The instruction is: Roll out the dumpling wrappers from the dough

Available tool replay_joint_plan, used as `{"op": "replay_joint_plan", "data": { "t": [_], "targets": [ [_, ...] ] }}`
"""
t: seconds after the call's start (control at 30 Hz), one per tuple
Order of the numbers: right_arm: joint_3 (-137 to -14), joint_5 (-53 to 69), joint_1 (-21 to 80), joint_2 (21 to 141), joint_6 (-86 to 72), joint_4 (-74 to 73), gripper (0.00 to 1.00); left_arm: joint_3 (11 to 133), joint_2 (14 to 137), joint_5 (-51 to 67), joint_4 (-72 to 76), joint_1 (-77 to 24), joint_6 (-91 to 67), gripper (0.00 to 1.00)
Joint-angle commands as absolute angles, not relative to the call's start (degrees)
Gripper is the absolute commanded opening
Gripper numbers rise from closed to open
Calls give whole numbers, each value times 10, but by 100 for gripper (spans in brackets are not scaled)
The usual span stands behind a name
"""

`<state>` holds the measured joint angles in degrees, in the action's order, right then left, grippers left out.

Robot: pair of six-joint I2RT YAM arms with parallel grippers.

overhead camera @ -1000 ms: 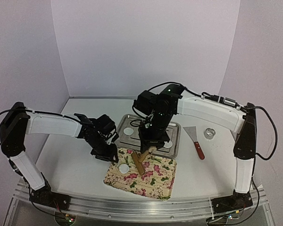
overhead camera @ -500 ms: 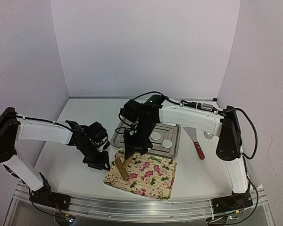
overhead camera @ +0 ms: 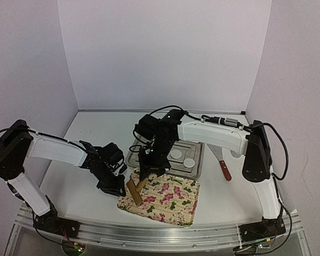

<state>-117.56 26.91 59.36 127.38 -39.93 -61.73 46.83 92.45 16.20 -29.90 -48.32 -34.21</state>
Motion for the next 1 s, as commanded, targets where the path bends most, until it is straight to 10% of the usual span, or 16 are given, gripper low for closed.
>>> {"op": "replay_joint_plan", "data": {
  "t": [0.0, 0.27, 0.97],
  "targets": [
    [-1187, 250, 594, 1294, -411, -626, 0, 477, 942, 153, -290, -485, -330, 25],
    [-1165, 208, 583, 1278, -433, -652, 0, 478, 963, 130, -304, -485, -336, 0],
    [-1113, 284, 575, 1150, -427, -591, 0, 473, 951, 129, -270, -485, -299, 0]
  ]
}}
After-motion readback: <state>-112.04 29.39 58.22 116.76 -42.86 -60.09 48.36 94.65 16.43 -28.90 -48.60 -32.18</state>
